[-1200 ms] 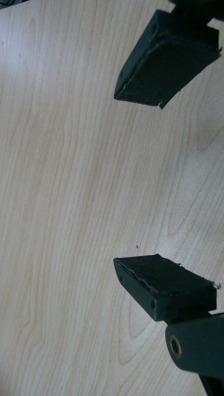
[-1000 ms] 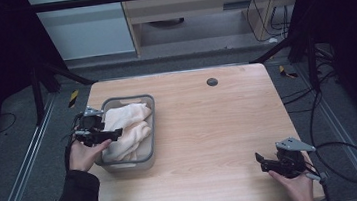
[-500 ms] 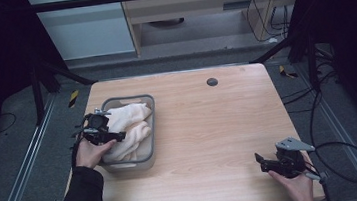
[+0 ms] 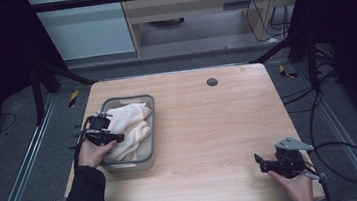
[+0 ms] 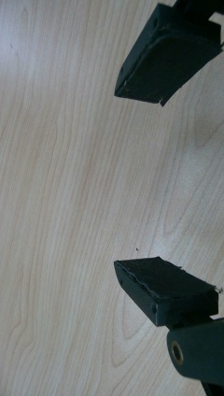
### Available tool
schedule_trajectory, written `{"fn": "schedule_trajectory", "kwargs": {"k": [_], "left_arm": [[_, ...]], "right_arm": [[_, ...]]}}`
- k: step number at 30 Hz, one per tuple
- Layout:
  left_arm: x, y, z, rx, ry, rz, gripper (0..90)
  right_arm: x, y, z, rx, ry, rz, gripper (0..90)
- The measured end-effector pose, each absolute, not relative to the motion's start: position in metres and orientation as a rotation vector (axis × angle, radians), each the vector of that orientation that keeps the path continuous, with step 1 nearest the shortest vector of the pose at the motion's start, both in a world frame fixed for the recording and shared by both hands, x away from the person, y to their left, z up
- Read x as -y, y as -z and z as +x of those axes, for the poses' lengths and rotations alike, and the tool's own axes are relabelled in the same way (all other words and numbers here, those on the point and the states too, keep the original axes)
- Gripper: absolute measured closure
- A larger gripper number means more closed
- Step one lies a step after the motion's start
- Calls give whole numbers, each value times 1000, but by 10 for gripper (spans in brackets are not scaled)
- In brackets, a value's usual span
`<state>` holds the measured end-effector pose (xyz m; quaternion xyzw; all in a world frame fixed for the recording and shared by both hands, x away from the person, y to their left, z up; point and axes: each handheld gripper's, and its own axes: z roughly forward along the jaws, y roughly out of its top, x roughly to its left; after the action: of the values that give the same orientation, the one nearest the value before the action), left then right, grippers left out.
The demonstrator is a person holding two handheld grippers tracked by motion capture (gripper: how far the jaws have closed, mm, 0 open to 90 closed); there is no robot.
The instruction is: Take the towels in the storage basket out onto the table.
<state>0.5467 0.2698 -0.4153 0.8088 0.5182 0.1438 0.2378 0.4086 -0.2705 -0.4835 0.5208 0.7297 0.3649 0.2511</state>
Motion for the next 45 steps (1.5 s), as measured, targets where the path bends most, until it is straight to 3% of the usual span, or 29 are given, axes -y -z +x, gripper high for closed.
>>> {"fn": "schedule_trajectory", "kwargs": {"k": [7,13,45], "left_arm": [[-274,411,548,-1447,-380,2195,627],[-274,404,546,-1443,-400,2175,666],[-260,291,509,-1214,-552,2039,688]], "right_arm": [[270,484,409,-1993,-991,1425,140],[271,484,409,-1993,-996,1423,139],[271,483,409,-1988,-992,1428,132]]}}
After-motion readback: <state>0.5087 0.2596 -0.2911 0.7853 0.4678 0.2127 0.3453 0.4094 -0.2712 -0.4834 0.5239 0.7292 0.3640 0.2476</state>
